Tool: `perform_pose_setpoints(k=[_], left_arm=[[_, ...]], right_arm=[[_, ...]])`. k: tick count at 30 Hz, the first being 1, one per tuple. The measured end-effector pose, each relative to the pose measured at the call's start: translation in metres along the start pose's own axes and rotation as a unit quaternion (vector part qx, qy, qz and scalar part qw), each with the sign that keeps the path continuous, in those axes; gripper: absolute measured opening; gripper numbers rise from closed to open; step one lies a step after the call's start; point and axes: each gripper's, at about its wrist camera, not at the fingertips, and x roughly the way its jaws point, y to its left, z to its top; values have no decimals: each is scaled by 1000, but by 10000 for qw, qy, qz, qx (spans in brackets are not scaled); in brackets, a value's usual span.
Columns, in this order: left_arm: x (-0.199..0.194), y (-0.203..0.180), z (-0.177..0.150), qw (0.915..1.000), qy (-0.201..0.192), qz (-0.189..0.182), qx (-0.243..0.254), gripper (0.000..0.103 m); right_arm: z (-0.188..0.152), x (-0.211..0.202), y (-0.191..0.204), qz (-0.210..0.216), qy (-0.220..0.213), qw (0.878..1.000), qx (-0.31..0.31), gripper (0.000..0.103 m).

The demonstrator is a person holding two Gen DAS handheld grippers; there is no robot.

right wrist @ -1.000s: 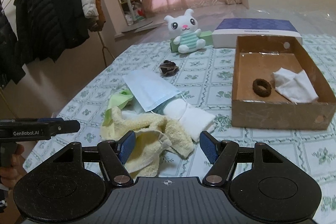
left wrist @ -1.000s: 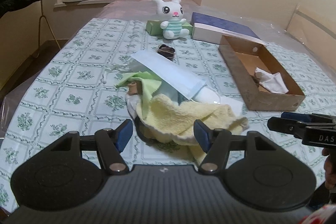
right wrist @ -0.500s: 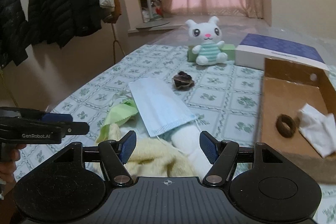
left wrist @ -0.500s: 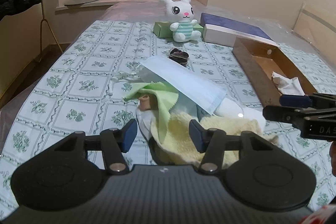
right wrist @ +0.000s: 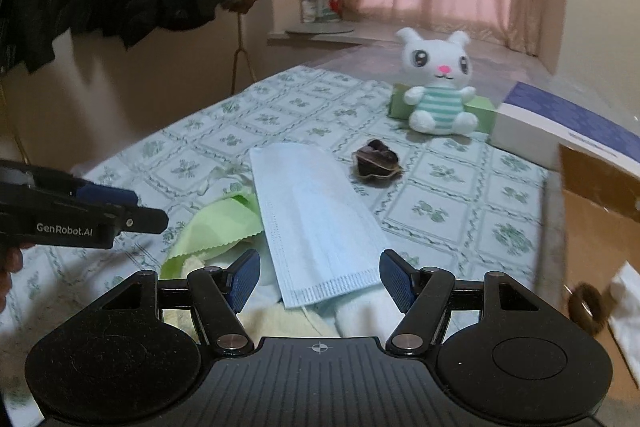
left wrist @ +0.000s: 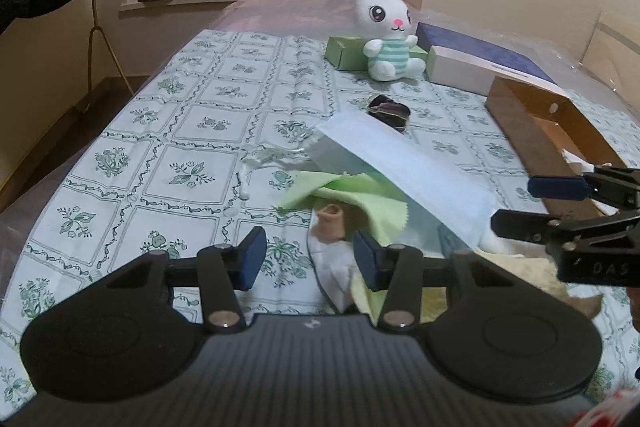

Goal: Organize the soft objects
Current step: 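Grasp the beige finger cot with the left tool while the right tool grasps the blue mask, then lift the blue mask with the right tool while the left tool holds the finger cot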

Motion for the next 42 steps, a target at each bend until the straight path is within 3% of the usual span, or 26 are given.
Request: perform_pose_setpoints(k=[10, 11, 13, 16, 25, 29, 42], left_arm=[[34, 6, -1, 9997, 193, -140, 50, 40], [37, 6, -1, 9996, 209, -152, 67, 38], [42, 5, -1, 9995, 228, -201, 97, 36], [45, 3, 1, 9992, 194, -332, 126, 35], [55, 6, 3, 9973, 199, -714, 3, 14], [58, 4, 3, 9973, 181, -715, 11, 6], [8, 6, 0, 9996, -124, -223, 132, 4]], right_arm=[[-5, 51, 10, -295, 328, 9966, -696, 67], [-7, 52, 9, -352, 312, 9966, -680, 62], [-10, 53, 2, -235, 331, 9976, -558, 13], [-13, 51, -9, -153, 261, 9991, -298, 1], [-8, 27, -32, -191, -42, 9990, 390, 0], [-8, 15, -38, -245, -148, 9980, 571, 0], [-10, -35, -43, -248, -469, 9951, 833, 0]])
